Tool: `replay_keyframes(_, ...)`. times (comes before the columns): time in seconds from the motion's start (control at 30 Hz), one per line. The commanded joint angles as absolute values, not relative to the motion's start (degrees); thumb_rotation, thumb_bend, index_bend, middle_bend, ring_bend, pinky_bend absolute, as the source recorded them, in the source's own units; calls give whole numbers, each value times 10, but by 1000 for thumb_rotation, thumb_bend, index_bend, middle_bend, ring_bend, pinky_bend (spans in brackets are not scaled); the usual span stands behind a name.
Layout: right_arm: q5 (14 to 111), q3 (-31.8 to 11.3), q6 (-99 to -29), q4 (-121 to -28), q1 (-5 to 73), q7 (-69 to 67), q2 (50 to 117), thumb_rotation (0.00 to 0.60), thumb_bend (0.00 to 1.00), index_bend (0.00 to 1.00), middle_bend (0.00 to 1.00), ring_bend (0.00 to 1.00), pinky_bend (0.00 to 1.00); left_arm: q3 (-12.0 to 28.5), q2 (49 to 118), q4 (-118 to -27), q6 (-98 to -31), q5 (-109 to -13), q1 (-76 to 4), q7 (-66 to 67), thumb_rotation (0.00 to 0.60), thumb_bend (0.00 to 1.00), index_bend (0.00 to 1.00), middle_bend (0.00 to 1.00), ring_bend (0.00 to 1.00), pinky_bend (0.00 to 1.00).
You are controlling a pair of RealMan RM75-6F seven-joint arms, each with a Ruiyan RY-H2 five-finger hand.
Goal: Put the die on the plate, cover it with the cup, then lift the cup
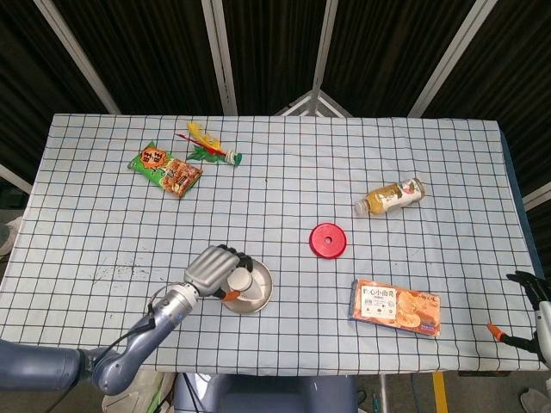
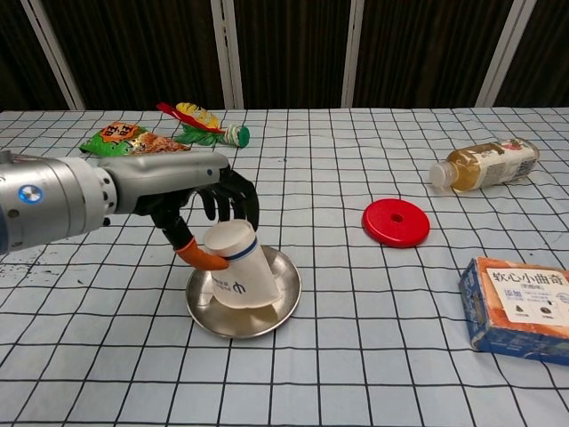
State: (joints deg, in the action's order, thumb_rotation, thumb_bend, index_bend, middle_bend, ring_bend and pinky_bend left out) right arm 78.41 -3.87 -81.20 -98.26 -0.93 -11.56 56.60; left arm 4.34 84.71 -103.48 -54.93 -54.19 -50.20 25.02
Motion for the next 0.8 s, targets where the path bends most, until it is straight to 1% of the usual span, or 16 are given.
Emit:
replay_keyframes(0.03,784,-38,-811,-983,-9,-115,566,600,96,237,189,151,0,40,839,-1032,-553,-543,-499,260,600,511,511,464,341,304)
replay_keyframes(0.2,784,-38,-809,-983,-8,-114,566,600,96,237,189,151,0,35,843,-1022,-563,-540,-501,287,600,510,511,464,341,305)
replay_keyframes(0.27,783,-38,-809,-983,-8,-113,566,600,96,237,189,151,0,41,850,-1021,-568,-542,-500,282,600,510,511,465,341,306)
replay_keyframes(0.37,782,-39,-809,-983,-8,-114,566,600,96,237,189,151,0,64,852,-1031,-582,-555,-496,256,600,510,513,466,341,306)
replay_keyframes(0.4,781,-39,-808,-982,-8,-115,566,600,96,237,189,151,0,73,844,-1040,-592,-564,-494,251,600,511,513,466,341,306)
replay_keyframes(0.5,781,-38,-808,-982,-8,-116,565,600,96,237,189,151,0,84,821,-1058,-613,-576,-490,255,600,511,513,466,341,306)
replay_keyframes(0.57,782,-38,-807,-982,-8,-117,565,600,97,237,189,151,0,95,787,-1075,-638,-570,-482,272,600,510,513,466,341,306)
replay_keyframes(0.67,783,-38,-808,-984,-9,-116,565,600,96,237,189,151,0,91,746,-1076,-657,-553,-476,316,600,510,515,465,339,302)
replay_keyframes(0.8,785,-37,-812,-987,-10,-112,564,600,97,237,189,151,0,78,696,-1063,-656,-480,-472,380,600,509,515,461,327,288)
